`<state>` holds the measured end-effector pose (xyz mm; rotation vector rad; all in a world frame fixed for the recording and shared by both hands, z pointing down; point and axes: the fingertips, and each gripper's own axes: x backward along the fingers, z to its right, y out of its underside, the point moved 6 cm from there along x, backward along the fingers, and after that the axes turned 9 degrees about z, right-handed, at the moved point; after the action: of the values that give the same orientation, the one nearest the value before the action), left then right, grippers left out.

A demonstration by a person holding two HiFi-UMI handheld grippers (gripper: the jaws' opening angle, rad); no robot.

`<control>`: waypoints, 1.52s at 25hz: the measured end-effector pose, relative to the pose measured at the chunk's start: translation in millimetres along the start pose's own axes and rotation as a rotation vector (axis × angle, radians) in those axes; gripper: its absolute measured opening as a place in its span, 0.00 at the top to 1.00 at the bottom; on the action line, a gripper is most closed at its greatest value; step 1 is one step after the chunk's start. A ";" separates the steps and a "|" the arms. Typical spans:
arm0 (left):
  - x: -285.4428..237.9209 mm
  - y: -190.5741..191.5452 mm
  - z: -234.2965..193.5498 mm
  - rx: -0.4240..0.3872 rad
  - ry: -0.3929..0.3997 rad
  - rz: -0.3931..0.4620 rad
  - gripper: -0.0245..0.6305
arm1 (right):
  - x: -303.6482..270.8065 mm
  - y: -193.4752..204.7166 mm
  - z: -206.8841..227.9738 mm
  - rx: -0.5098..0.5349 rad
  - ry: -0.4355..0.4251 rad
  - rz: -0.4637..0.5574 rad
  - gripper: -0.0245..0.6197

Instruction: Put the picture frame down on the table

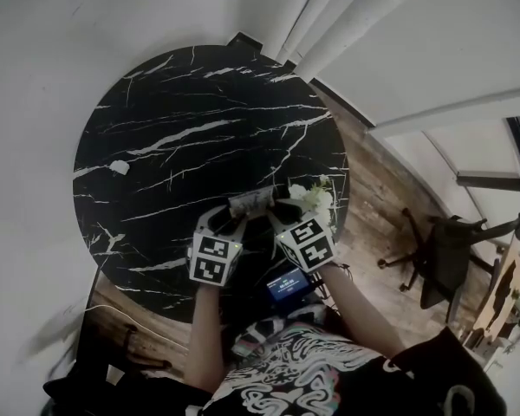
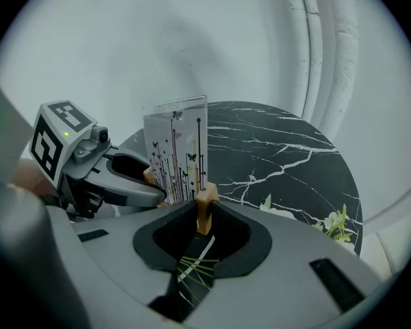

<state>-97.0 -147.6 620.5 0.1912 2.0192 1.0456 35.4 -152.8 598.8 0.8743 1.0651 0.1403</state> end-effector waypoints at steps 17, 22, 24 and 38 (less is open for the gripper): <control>0.7 -0.2 -7.0 -0.050 -0.046 -0.022 0.69 | -8.7 -2.3 -3.9 0.041 -0.024 -0.011 0.85; 0.4 2.8 -8.5 -0.054 -0.044 -0.012 0.69 | -11.0 -0.4 -4.4 0.048 -0.039 -0.019 0.85; 0.6 3.5 -7.9 -0.061 -0.048 -0.013 0.69 | -10.5 0.2 -5.0 0.048 -0.043 -0.027 0.85; -0.9 8.9 -4.8 -0.099 -0.057 -0.041 0.69 | -9.2 5.8 -7.5 0.051 -0.043 -0.094 0.85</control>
<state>-102.0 -145.2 629.1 0.1257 1.9083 1.0991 26.3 -149.3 607.8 0.8672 1.0718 0.0159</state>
